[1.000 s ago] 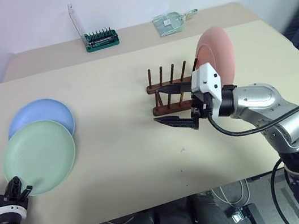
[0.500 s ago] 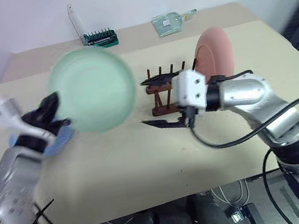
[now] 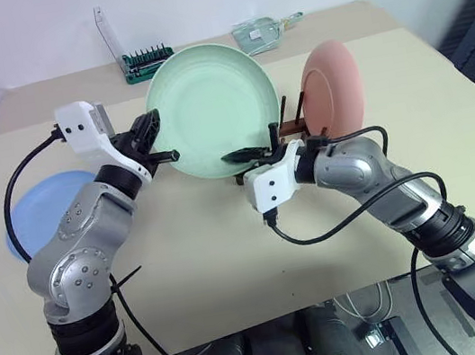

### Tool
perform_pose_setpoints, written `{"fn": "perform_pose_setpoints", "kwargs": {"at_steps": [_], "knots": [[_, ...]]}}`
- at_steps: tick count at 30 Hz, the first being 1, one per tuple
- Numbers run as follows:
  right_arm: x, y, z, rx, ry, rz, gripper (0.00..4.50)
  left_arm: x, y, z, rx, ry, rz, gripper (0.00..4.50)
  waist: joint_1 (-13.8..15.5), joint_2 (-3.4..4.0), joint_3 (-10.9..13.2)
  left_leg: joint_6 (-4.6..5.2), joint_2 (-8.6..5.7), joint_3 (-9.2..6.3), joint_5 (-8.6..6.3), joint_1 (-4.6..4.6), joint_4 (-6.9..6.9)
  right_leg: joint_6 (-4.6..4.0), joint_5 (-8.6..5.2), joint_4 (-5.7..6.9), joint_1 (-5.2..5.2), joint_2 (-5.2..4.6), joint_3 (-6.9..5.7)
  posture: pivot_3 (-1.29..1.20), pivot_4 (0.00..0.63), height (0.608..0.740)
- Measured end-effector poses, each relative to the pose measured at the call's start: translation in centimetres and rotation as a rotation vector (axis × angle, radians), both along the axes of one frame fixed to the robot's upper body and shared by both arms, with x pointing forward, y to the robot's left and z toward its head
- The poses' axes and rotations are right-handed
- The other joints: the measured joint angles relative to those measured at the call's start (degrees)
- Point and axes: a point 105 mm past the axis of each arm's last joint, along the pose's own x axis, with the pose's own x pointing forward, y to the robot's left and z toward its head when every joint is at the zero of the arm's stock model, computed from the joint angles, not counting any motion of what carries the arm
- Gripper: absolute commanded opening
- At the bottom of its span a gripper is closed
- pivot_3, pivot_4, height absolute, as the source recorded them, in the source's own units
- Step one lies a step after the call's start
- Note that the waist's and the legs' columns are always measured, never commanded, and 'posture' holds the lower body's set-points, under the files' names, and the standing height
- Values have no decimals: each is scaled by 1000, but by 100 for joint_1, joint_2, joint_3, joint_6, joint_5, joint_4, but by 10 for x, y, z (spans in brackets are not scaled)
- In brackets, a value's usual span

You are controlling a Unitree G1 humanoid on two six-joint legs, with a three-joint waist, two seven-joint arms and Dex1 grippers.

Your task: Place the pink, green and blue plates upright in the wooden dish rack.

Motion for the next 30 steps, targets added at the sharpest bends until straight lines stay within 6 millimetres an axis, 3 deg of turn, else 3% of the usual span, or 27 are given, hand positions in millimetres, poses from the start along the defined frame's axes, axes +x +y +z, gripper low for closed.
{"fn": "perform_pose_setpoints", "kwargs": {"at_steps": [1, 4, 6, 7, 10, 12, 14, 17, 21, 26, 30], "knots": [[0, 1, 2, 2, -22, 1, 0, 0, 0, 1, -5, -4, -2, 978, 3, 0, 0, 0, 0, -1, 0, 0, 0, 0, 0, 0, 1, 1, 0, 0, 150, 740], [7, -7, -1, -4, -37, -46, 0, -2, -5, 4, -43, -25, -25, 2527, 35, -3, -1, 0, -2, -2, 0, 0, 5, -1, 1, -2, 8, 0, 0, 0, 150, 740], [8, -12, -4, 2, -35, -61, 0, 4, 5, 17, -124, -67, 35, 3539, 57, -6, 0, -2, 0, -2, 2, 0, 5, -4, 3, -2, 6, 1, 0, 0, 150, 740], [8, -13, -5, 11, -31, -66, 0, 7, 17, 26, -158, -101, 99, 3539, 71, -5, 0, -5, 1, -2, 3, 0, 5, -6, 4, -1, 4, 3, -1, 0, 150, 740], [12, -21, 13, 145, -15, -90, 0, 12, 80, 50, -156, -213, 435, 3539, 4, -1, -1, -10, 2, 6, 6, 8, -12, -14, 9, -6, 2, 15, 4, 0, 150, 740], [15, -31, 30, 236, -19, -113, 0, 13, 104, 42, -89, -208, 563, 3539, 3, 0, -3, -10, 4, 2, 6, 7, -16, -14, 9, -9, 1, 16, 5, 0, 150, 740], [13, -34, 49, 429, 83, -112, 0, 15, 108, 24, 59, -179, 566, 3539, -2, 0, -3, -9, 8, 0, 6, 3, -15, -14, 9, -12, 1, 16, 5, 0, 150, 740], [3, -36, 72, 719, 291, -70, 0, 21, 85, -8, 272, -133, 431, 3539, 19, 0, -2, -7, 6, -12, 5, -3, -5, -14, 10, -9, 4, 12, 3, 0, 150, 740], [-8, -50, 94, 1085, 577, -38, 0, 16, 30, -57, 398, -57, 123, 3539, 22, 2, -1, -4, 4, -15, 4, -3, -3, -16, 10, -5, 2, 9, 4, 0, 150, 740], [-1, -63, 88, 1344, 846, -102, 0, -9, -19, -78, 458, -59, -187, 3539, -15, 28, 2, -4, 7, -8, 4, -2, -14, -17, 9, 4, -10, 10, 9, 0, 150, 740], [0, -71, 87, 1448, 971, -124, 0, -20, -33, -89, 457, -20, -303, 3539, -12, 32, 4, -4, 8, -7, 4, -1, -12, -16, 10, 6, -12, 11, 9, 0, 150, 740]]}}
